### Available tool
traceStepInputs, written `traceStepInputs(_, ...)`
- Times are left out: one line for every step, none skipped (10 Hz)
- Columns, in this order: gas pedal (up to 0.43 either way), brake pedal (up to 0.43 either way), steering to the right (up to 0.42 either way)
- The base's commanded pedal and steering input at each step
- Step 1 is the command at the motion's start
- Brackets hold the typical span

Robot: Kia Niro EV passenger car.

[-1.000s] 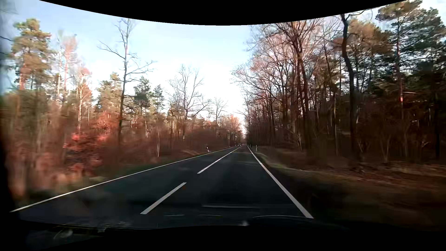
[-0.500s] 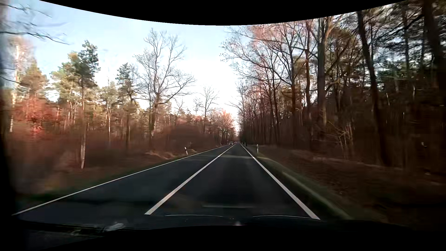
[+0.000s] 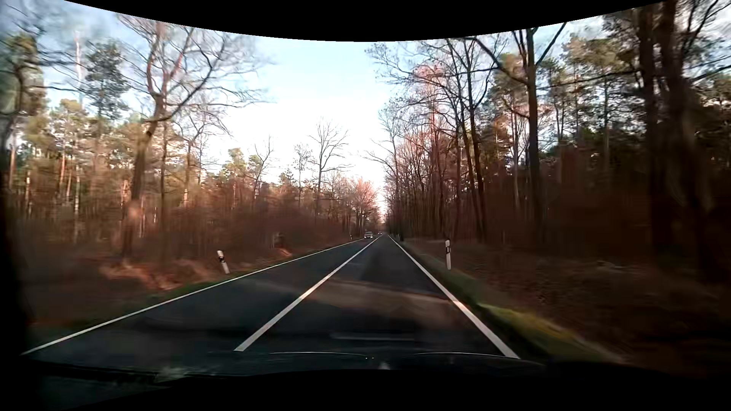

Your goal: Follow the waypoints while adhering to traffic rules and regulations

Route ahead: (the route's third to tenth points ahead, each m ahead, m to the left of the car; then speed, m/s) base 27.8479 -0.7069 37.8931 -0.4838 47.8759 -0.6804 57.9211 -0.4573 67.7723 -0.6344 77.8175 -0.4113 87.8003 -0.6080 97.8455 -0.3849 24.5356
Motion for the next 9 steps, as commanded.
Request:
traceStepInputs(0.287, 0.0, 0.0)
traceStepInputs(0.287, 0.0, 0.0)
traceStepInputs(0.287, 0.0, 0.0)
traceStepInputs(0.287, 0.0, 0.0)
traceStepInputs(0.287, 0.0, 0.0)
traceStepInputs(0.287, 0.0, 0.0)
traceStepInputs(0.287, 0.0, 0.0)
traceStepInputs(0.287, 0.0, 0.0)
traceStepInputs(0.287, 0.0, 0.0)
